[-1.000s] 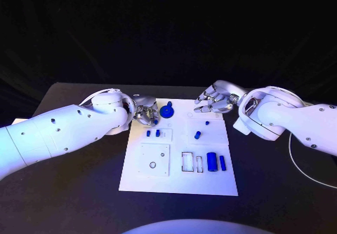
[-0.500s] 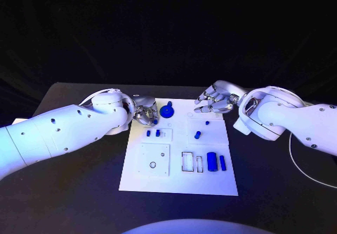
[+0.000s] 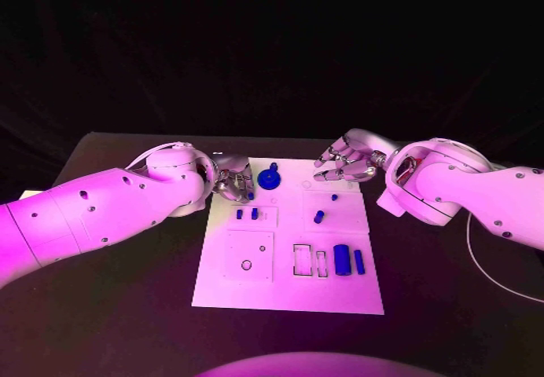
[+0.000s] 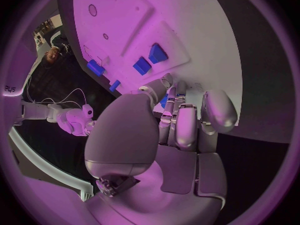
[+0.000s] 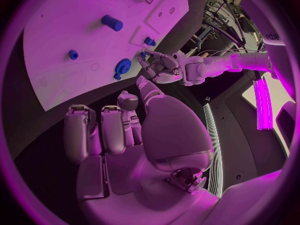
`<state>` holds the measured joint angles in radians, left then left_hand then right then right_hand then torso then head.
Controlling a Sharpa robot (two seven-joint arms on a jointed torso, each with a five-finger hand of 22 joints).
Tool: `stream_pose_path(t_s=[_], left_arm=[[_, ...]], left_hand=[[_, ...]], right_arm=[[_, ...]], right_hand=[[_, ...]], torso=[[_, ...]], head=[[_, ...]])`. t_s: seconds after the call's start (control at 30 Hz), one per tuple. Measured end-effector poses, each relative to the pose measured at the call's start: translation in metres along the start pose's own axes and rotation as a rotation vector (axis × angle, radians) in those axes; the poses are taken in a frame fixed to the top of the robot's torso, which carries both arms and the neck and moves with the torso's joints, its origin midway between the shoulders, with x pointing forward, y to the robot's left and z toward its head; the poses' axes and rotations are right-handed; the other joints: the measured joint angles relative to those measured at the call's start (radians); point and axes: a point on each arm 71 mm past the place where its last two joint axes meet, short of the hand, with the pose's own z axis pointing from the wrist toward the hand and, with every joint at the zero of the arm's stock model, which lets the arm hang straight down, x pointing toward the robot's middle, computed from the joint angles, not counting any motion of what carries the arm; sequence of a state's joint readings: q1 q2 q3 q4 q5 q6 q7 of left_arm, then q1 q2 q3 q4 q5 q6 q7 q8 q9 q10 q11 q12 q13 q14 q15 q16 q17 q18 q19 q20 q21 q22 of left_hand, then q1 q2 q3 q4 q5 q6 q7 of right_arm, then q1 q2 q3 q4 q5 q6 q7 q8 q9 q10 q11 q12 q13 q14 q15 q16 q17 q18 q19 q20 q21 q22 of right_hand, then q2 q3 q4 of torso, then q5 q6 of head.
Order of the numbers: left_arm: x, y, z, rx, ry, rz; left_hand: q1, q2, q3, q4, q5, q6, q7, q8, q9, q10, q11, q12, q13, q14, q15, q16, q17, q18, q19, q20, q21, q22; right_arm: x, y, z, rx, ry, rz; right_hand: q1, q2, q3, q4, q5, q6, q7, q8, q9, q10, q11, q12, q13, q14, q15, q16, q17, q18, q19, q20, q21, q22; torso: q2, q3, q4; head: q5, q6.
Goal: Assemble the parts on the task board
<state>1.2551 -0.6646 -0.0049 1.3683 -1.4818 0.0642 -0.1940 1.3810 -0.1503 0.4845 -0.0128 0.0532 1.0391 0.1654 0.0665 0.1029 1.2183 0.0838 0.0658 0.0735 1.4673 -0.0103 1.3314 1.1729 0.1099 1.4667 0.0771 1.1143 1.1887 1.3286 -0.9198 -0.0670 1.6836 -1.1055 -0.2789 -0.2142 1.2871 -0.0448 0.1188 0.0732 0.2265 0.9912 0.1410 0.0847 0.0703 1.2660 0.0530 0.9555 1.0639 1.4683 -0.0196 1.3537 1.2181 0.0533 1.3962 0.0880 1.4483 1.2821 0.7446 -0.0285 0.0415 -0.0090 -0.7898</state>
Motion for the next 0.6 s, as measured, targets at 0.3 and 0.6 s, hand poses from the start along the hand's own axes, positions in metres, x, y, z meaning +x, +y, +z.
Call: stream_pose_path(t_s=[0.3, 0.6], left_arm=[[-0.002, 0.009, -0.005, -0.017, -0.012, -0.015], [-0.011, 0.034, -0.021, -0.020, -0.086, -0.225]], left_hand=[[-0.004, -0.004, 0.006, -0.006, 0.000, -0.034, 0.002, 0.000, -0.016, -0.045, 0.013, 0.000, -0.007, 0.000, 0.007, 0.000, -0.016, 0.000, -0.004, 0.012, -0.015, -0.005], [0.025, 0.016, 0.051, -0.042, 0.000, -0.017, 0.001, 0.017, -0.025, -0.059, 0.013, 0.024, 0.001, -0.085, 0.014, -0.170, -0.253, 0.026, -0.110, 0.023, -0.276, -0.200]], right_arm=[[-0.002, -0.004, 0.000, 0.012, -0.007, -0.005], [-0.011, -0.017, -0.002, 0.036, -0.032, -0.099]], right_hand=[[0.011, 0.011, 0.000, 0.000, 0.000, -0.013, -0.002, 0.000, -0.001, -0.159, 0.009, -0.299, -0.231, 0.000, 0.000, -0.061, -0.074, 0.000, -0.026, 0.000, -0.025, -0.038], [0.098, -0.019, 0.092, -0.020, -0.036, 0.017, 0.007, 0.000, -0.001, -0.232, 0.027, -0.713, -0.647, -0.002, 0.013, -0.142, -0.161, 0.016, -0.045, 0.016, -0.053, -0.084]], torso=[[0.000, 0.0000, -0.0002], [-0.001, 0.0000, 0.0006]], head=[[-0.005, 0.002], [-0.008, 0.008]])
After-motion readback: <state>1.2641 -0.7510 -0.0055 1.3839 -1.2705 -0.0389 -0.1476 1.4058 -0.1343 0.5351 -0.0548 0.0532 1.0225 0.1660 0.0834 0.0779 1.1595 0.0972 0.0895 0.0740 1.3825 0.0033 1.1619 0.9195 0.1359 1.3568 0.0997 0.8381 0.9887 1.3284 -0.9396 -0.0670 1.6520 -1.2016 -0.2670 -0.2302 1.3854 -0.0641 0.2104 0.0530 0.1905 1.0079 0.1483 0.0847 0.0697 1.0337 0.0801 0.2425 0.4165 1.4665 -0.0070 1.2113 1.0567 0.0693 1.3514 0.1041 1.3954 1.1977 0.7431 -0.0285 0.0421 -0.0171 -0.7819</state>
